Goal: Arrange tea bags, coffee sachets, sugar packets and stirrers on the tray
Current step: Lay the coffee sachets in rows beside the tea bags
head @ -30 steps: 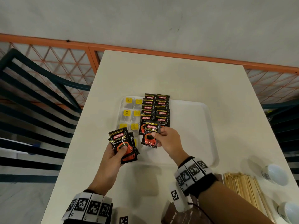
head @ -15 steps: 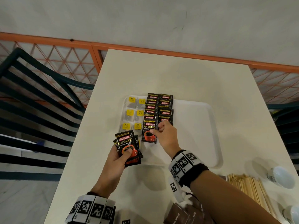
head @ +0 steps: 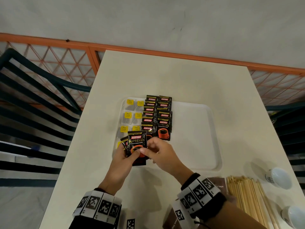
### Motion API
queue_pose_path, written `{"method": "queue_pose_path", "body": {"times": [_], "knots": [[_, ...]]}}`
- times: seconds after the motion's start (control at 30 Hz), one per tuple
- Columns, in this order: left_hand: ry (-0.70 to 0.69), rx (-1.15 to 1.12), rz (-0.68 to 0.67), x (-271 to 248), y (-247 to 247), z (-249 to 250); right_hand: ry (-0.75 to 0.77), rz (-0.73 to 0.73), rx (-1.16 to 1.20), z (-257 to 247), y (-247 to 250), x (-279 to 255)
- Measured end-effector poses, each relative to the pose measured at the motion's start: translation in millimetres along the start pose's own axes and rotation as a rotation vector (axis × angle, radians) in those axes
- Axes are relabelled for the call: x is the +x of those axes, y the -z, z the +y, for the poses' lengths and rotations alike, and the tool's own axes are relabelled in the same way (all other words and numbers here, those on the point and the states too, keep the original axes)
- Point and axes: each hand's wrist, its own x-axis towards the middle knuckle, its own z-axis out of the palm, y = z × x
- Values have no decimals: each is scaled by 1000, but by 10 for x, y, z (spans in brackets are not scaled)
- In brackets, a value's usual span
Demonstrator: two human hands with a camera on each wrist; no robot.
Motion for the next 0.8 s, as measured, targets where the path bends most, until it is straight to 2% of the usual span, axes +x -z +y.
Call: {"method": "queue_pose_path", "body": {"times": [0.1,0.3,0.47,0.63,0.8], "knots": [[42,-32,-50,-1,-53,9,-46,31,112,80,60,1],[49,-35,-113,-10,-109,41,-95,6,87,159,236,26],[73,-52,-66,20,-105,18,-191,143,191,207,433,124],[86,-25,-52,11,-73,-9,-264,293,50,348,543,287],[96,-23,-41,1,-60,-18,-293,338,-72,434,535,371]]}}
